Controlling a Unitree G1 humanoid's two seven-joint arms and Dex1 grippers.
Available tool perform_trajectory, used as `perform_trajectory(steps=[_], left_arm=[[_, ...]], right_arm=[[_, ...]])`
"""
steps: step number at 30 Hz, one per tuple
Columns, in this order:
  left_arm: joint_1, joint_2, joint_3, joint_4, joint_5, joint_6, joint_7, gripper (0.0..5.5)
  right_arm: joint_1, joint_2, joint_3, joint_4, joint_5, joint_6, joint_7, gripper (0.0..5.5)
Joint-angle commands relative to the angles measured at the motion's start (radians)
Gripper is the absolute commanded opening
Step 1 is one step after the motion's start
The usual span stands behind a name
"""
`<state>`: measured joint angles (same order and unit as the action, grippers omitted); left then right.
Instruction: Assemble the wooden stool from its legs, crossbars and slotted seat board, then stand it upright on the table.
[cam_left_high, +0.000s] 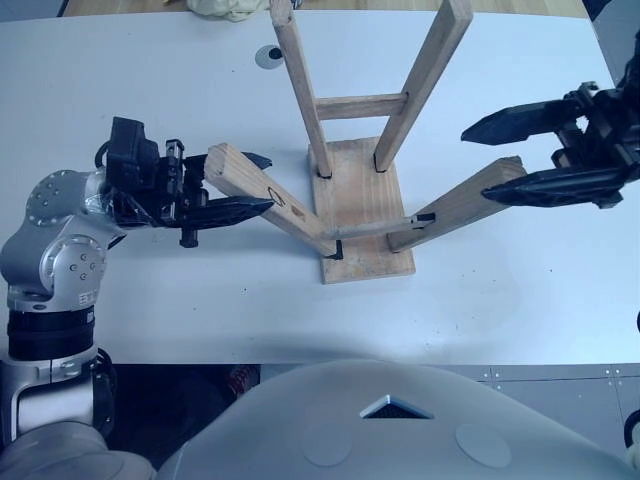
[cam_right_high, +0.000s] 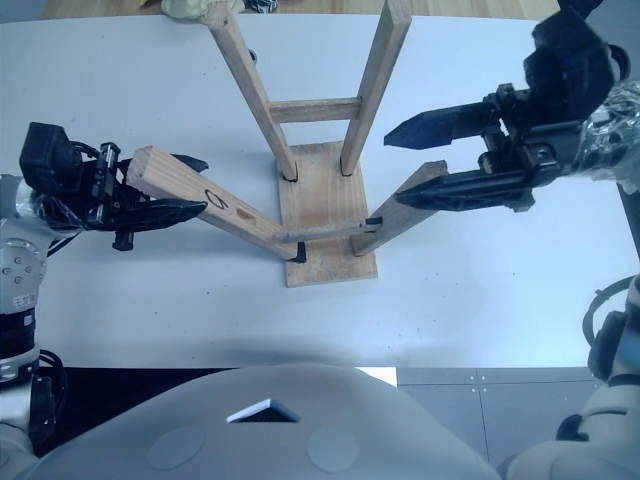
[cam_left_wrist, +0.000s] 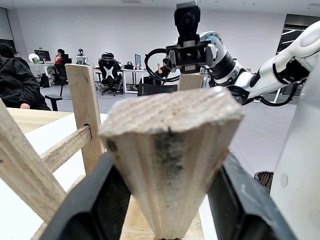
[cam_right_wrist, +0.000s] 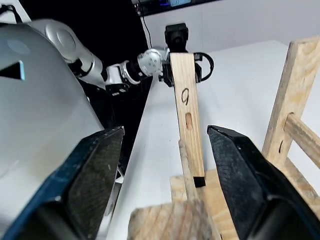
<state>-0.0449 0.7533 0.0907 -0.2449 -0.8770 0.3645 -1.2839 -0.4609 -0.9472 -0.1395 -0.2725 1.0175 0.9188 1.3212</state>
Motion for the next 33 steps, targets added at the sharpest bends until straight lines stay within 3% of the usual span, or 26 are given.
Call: perform_trajectory(steps=[1,7,12,16,19,21,33], left_arm=[[0.053,0.031,-0.068,0.018,0.115,0.043,0.022,2.01],[0.066,0.035,-0.072,-0.01,0.112,0.055,0.064,2.01],[0.084,0.049,-0.064,-0.034,0.104,0.074,0.109,2.01],[0.087,0.054,-0.064,-0.035,0.105,0.085,0.145,2.01],[0.088,0.059,-0.064,-0.043,0.114,0.073,0.152,2.01],[0.081,0.057,-0.061,-0.048,0.119,0.071,0.162,2.01],[-0.085,0.061,-0.096,-0.053,0.159,0.056,0.157,2.01]], right_arm=[[-0.094,0.067,-0.038,0.048,-0.011,0.0,-0.16,3.06],[-0.156,0.07,-0.095,0.005,-0.071,-0.045,-0.356,3.06],[-0.082,-0.042,-0.112,-0.179,-0.18,-0.14,-0.316,2.45],[-0.007,-0.114,-0.127,-0.276,-0.197,-0.165,-0.258,2.45],[0.107,-0.164,-0.053,-0.287,-0.515,-0.415,-0.284,2.45],[0.141,-0.148,-0.037,-0.243,-0.601,-0.479,-0.317,2.45],[0.249,-0.043,-0.033,-0.189,-0.474,-0.401,-0.349,2.45]])
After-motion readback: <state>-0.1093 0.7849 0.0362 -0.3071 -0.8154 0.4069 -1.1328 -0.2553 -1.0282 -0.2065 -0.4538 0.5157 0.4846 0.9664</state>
